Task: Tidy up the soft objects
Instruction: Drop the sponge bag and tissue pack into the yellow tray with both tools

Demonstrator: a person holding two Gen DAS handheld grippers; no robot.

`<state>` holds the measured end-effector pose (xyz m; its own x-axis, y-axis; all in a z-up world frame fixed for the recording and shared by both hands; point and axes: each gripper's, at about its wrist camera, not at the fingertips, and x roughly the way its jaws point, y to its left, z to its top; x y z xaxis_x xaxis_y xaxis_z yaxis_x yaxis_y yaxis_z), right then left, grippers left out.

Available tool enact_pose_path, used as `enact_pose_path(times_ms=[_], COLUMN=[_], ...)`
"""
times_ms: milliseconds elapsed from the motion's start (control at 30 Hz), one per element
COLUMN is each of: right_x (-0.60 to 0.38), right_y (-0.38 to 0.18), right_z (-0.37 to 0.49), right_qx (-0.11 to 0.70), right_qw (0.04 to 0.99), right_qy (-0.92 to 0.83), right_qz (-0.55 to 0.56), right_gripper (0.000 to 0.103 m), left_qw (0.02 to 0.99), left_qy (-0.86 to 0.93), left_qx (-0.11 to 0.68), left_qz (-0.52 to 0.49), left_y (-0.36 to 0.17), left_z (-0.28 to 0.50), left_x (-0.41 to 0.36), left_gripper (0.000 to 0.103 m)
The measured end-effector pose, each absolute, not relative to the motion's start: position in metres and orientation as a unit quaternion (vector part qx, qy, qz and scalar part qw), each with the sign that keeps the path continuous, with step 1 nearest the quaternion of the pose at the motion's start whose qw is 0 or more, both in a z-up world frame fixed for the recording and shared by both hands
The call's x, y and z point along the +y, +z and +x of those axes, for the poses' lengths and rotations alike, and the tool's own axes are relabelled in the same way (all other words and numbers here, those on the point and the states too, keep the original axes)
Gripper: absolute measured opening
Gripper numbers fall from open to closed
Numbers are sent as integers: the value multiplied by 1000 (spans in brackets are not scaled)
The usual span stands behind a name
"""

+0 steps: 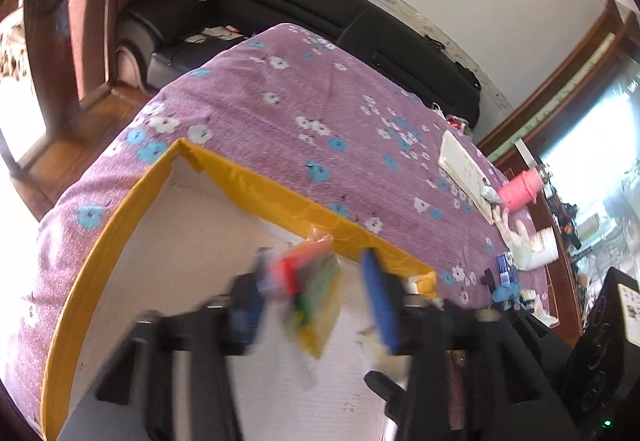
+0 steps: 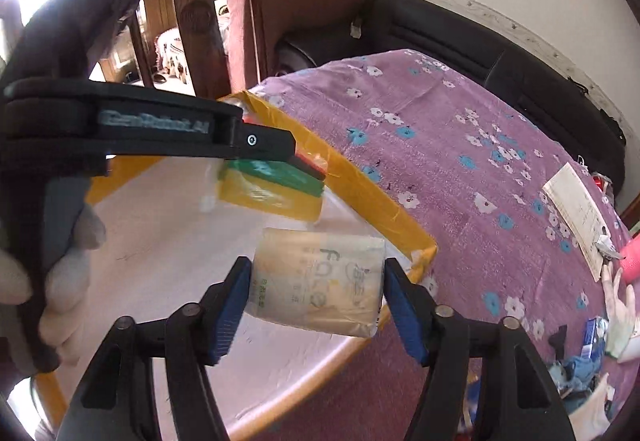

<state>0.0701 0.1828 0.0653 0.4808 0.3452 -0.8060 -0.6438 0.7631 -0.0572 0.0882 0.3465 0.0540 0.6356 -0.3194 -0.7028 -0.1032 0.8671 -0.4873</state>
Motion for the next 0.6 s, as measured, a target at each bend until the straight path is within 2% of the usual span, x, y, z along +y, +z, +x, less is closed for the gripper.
enact_pose_path(times_ms=[67,100,233,333,400,600], right_x=[184,183,176,156,134,38], right_y=[63,63,75,93,106,134], right_z=[75,77,78,69,57,9], right_qx=[413,409,394,375,364,340], right_qw=[847,850,863,879,889,914], right_qy=[284,280,266,251,242,213], right_qz=[-178,-176,-171,-153,-135,-66], right_gripper=[95,96,97,97,97,98], left_qw=[870,870,875,882,886,894], left_qy=[-62,-61,-48,-39,-29,-56], left_qx=[414,412,396,385,381,385], left_qz=[-261,-264,-273,-269,-262,-221], left_y=[57,59,72,83,88,101], left_z=[85,84,71,54,42,5], left_x=[352,353,360,358,352,302], left_gripper=[63,67,69,74,78,82])
